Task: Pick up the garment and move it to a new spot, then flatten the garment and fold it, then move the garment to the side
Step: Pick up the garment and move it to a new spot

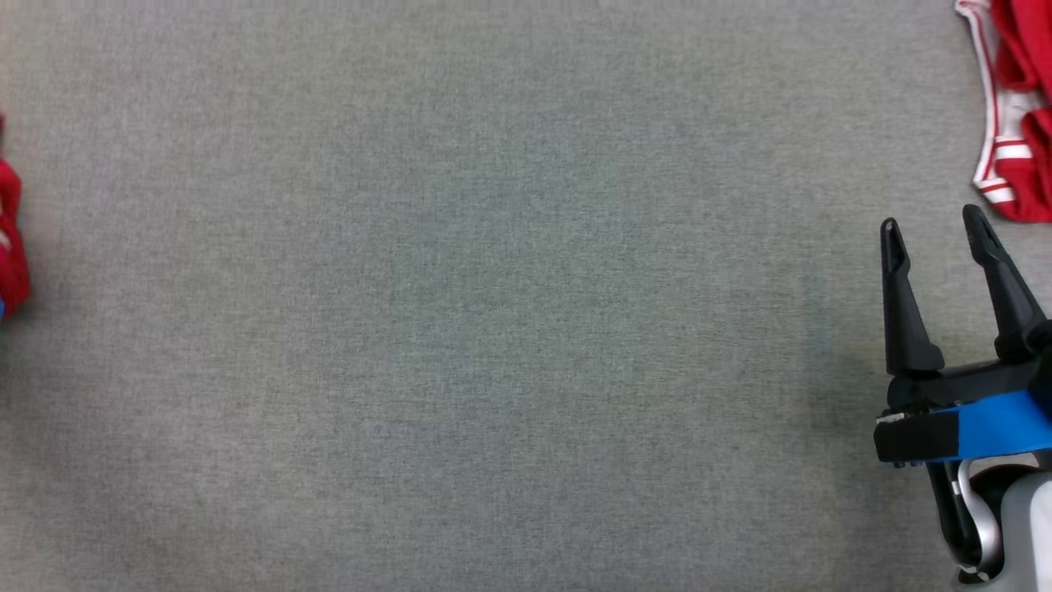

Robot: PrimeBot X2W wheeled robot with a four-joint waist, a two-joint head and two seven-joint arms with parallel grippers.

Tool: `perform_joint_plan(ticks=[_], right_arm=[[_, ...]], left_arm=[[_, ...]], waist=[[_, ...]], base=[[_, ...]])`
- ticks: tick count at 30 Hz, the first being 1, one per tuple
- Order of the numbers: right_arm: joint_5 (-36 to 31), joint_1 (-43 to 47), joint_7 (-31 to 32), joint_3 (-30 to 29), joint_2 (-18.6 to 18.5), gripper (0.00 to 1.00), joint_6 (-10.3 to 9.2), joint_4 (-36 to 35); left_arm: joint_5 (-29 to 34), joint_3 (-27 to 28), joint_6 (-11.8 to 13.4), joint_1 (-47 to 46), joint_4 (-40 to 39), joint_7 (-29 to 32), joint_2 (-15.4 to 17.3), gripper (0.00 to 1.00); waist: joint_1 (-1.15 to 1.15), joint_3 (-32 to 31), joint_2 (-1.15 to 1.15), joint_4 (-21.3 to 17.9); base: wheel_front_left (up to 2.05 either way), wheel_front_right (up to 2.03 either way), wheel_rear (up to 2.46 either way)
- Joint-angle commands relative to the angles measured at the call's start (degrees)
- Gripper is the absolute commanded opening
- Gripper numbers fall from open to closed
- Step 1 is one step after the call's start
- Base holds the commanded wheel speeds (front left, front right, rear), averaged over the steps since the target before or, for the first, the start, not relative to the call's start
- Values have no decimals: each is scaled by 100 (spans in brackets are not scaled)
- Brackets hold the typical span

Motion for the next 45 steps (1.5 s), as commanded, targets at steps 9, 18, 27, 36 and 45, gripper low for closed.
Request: perform_joint_plan(ticks=[9, 18, 27, 36, 45], right_arm=[[168, 96, -297, 120, 184, 100, 1, 523], [327, 93, -639, 258, 327, 100, 1, 1120], [646, 91, -929, 431, 369, 100, 1, 1572], [962, -9, -1092, 586, 367, 100, 1, 1907], [1138, -43, -1134, 658, 368, 100, 1, 2039]], left_arm=[[334, -447, -39, -411, -837, -1524, 89, 0], [521, -1219, -38, -913, -2357, -1742, -114, 0], [555, -2111, -38, -1131, -4184, -995, -610, 0], [684, -3052, -31, -578, -4688, -610, -1123, 0], [590, -3462, 222, 818, -4562, -875, -1428, 0]], waist=[[0, -688, 0, -293], [0, -1256, 0, -828], [0, -1407, 0, -1677], [0, -1344, 0, -2153], [0, -1285, 0, -2215]], base=[[0, 0, 0], [0, 0, 0], [0, 0, 0], [0, 0, 0], [0, 0, 0]])
